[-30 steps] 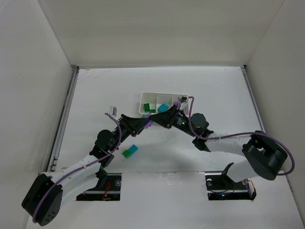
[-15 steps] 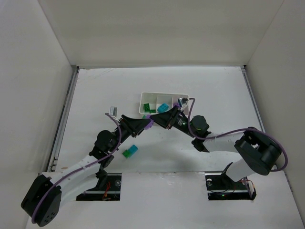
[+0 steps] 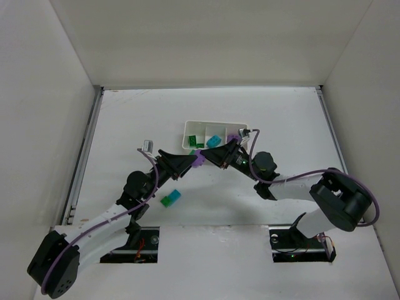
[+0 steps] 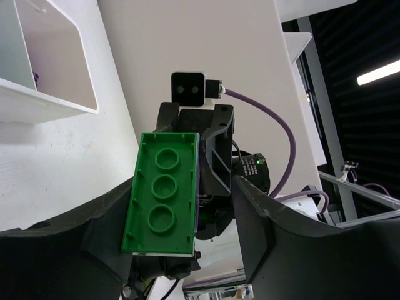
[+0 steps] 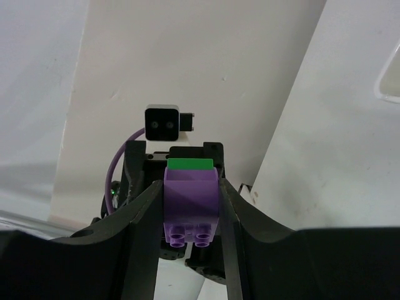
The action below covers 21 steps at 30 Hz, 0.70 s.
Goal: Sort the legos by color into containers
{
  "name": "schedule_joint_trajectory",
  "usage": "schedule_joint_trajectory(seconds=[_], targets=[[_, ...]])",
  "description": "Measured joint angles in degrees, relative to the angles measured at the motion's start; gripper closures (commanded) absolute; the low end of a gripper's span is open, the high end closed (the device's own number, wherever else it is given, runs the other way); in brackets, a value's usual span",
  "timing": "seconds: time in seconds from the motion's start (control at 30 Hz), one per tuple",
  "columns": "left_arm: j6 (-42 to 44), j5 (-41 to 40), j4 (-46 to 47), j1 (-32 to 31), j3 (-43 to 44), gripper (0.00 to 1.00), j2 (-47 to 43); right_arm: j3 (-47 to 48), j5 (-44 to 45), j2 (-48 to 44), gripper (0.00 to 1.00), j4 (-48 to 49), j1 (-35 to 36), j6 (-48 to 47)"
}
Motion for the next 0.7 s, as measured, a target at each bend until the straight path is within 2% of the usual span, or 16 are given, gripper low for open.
schedule_joint_trajectory(seconds=[0.2, 0.53, 0.7], targets=[[0.22, 0.02, -1.11, 1.4, -0.04, 0.45, -0.52, -1.79, 0.17, -1.84, 0.67, -0.59, -1.55, -0.94], [0.63, -0.07, -1.86, 1.79, -0.48, 0.6, 0.66, -2.78, 0.0, -2.58, 0.67, -0.66, -3.85, -1.07], [0.83, 0.0, -1.99, 1.79, -0.5, 0.71, 1.07, -2.86, -0.2, -2.58, 0.67, -0.66, -4.04, -0.98]])
